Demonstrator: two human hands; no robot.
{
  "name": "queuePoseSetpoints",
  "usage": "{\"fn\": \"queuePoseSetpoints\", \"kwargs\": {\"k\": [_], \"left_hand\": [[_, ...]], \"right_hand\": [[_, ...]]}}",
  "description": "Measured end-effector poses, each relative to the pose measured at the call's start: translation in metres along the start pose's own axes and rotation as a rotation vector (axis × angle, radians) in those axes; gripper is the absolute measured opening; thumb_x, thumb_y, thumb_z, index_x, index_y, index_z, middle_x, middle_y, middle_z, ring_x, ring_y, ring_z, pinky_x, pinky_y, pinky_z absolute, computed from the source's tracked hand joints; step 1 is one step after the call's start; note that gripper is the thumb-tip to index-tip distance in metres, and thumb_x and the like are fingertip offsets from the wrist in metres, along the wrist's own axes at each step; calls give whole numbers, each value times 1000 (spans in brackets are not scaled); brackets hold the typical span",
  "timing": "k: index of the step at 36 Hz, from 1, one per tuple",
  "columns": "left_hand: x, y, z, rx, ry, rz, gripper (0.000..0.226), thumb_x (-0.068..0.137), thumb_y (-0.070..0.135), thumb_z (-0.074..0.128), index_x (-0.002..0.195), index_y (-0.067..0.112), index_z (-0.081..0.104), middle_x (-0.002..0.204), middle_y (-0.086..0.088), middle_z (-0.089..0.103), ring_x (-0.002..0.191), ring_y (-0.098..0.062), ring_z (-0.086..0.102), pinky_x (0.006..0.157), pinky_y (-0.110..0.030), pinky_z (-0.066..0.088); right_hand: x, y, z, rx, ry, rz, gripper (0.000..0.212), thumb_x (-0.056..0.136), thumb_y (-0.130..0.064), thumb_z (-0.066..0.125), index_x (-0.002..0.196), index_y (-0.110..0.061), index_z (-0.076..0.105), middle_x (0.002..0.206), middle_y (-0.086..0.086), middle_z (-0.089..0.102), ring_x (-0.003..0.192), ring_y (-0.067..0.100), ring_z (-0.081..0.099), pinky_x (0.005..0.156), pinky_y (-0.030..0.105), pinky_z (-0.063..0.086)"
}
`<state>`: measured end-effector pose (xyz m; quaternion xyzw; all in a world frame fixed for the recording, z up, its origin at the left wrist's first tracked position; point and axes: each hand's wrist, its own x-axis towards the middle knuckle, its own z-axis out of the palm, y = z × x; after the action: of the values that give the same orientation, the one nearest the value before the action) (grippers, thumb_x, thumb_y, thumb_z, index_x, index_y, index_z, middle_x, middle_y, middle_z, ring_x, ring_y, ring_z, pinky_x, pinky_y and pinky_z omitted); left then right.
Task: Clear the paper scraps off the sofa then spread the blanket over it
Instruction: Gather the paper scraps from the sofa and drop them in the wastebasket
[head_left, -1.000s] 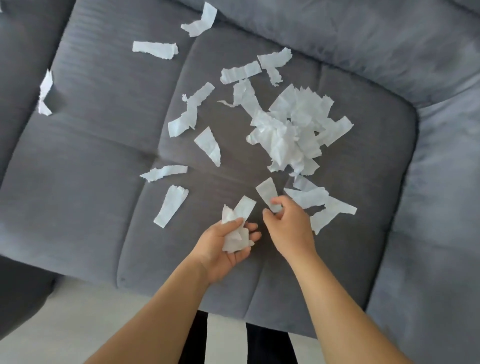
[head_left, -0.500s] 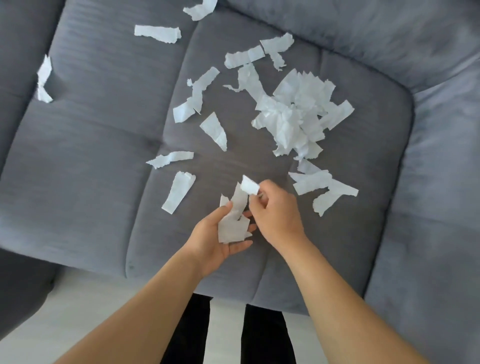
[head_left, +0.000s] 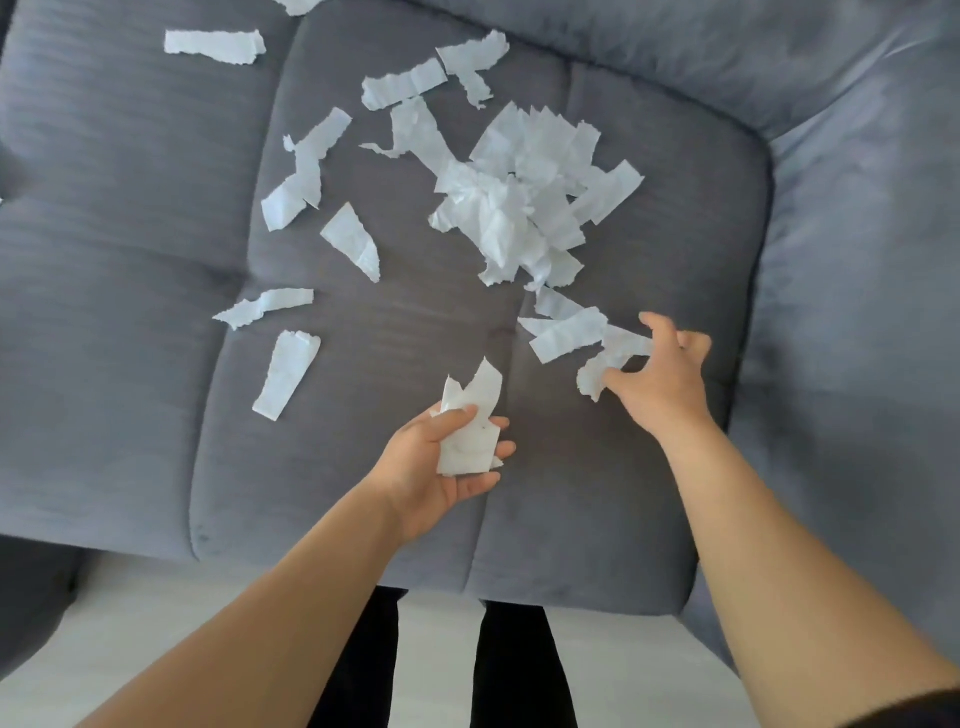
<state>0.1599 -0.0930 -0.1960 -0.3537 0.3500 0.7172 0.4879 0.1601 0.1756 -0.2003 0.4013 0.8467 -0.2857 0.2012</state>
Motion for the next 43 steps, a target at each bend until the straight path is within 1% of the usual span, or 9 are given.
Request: {"fn": "queuePoseSetpoints", "kwargs": {"k": [5,13,17,20,25,29,35,39,43], "left_hand": [[6,-15,14,-19,-7,-29,41,98,27,61,137,15,56,126,-16,71,106,-35,72,69,-41,60],[14,-37,43,-56,23,-60,46,100,40,58,137,14,61,125,-15,72,103,-32,73,79,-47,60],[17,-40,48,-47,-22,-73,53,100,44,57,137,7,60,131,-17,68,115,-31,69,85,-45,59],[18,-40,48,-53,7,-71,49,100,40,57,136,8,62,126,-14,71,111,-30,71,85,-44,60],[18,-40,43,-172,42,-106,40,96,28,61,130,6,63,121,-16,73,95,-33,74,66,-35,60],[17,-42,40,-184,28,-114,38,95,27,59,128,7,64,115,-15,75,87,-31,74,59,-30,58],[14,-47,33,-201,-4,-89,41,93,33,61,124,8,68,122,-16,73,94,-32,73,58,-30,57],[14,-48,30,-193,-31,-50,42,92,41,63,116,8,77,125,-17,71,104,-36,71,65,-34,59],[10,-45,29,-130,-55,-2,47,94,52,60,119,14,75,114,-13,73,93,-28,71,71,-37,58]], "right_hand": [[-2,0,6,-25,-51,-135,12,79,-15,59,83,-26,57,109,-6,41,80,9,58,59,22,43],[-65,-10,17,197,-233,-279,16,85,-11,62,79,-25,64,75,-15,65,66,-5,60,55,8,40],[-95,-8,19,187,-466,-384,10,87,-35,69,97,-34,70,82,-34,62,77,-6,60,64,4,39],[-89,-4,12,399,-297,-296,10,92,-34,66,101,-34,71,89,-23,71,80,0,68,69,11,47],[-48,3,8,529,95,-26,26,95,-21,60,121,-26,59,109,-8,66,84,15,73,82,45,59],[-20,6,15,330,100,67,48,90,-30,70,134,-25,49,122,-4,46,92,14,59,84,35,51],[-18,-4,25,274,72,-35,3,94,-19,62,91,-18,63,108,-3,55,71,4,58,75,23,47],[-45,-19,18,495,-186,-111,6,90,-22,70,84,-21,67,70,-11,69,55,4,62,53,14,45],[-74,-24,9,358,-639,-244,11,86,-27,78,94,-31,71,83,-12,71,63,2,63,63,15,51]]}}
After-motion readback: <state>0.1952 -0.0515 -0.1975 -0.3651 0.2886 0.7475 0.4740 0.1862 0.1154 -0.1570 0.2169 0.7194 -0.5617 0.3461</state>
